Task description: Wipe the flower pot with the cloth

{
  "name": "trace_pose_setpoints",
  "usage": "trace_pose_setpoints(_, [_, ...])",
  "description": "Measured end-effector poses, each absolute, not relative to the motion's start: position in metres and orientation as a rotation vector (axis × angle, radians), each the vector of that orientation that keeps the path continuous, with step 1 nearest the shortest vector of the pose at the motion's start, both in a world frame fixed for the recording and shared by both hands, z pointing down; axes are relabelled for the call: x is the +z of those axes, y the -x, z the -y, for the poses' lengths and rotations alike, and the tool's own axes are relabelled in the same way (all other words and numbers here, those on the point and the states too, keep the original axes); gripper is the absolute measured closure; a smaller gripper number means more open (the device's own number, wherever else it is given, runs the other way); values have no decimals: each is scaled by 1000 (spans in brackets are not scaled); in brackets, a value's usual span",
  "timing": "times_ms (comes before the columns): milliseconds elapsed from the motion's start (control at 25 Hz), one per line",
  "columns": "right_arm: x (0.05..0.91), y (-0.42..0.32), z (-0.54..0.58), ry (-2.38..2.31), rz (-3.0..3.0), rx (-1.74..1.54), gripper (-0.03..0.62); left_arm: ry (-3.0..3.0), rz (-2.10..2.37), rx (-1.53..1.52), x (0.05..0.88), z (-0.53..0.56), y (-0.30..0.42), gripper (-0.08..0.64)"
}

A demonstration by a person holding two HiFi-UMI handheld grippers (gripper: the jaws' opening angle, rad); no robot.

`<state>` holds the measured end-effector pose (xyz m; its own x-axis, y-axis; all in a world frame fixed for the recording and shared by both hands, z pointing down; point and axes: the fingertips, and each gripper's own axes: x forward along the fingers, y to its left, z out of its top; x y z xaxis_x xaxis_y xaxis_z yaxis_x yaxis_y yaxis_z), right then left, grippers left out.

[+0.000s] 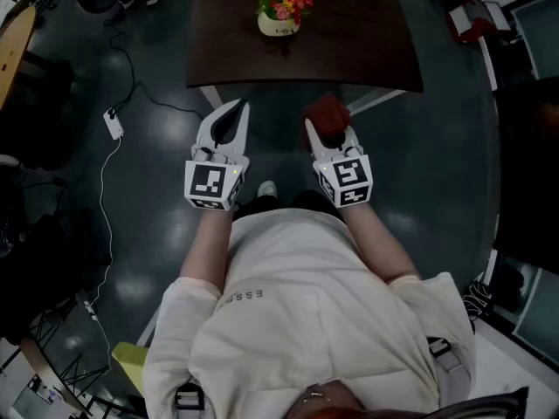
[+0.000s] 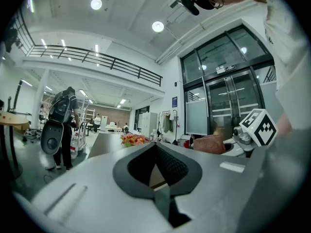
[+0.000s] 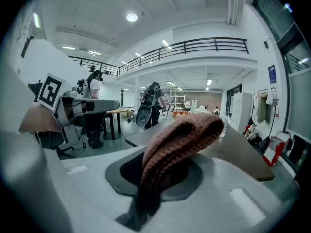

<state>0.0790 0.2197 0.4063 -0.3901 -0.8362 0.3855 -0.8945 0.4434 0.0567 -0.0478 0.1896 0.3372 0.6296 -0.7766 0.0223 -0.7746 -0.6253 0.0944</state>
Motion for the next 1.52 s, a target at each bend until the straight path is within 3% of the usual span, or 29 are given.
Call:
trace_pose_setpoints(880, [439, -99, -195, -1472, 2260, 362, 545, -2678, 1207, 42, 382, -159, 24, 543])
trace_pose_setpoints(1160, [473, -109, -134, -1344, 2269, 444, 545, -2617, 1243, 117, 407, -94, 4, 543])
trace_pose_setpoints(1520, [499, -49, -24, -990, 2412, 431, 545, -2549, 1321, 227, 432, 17, -9, 543])
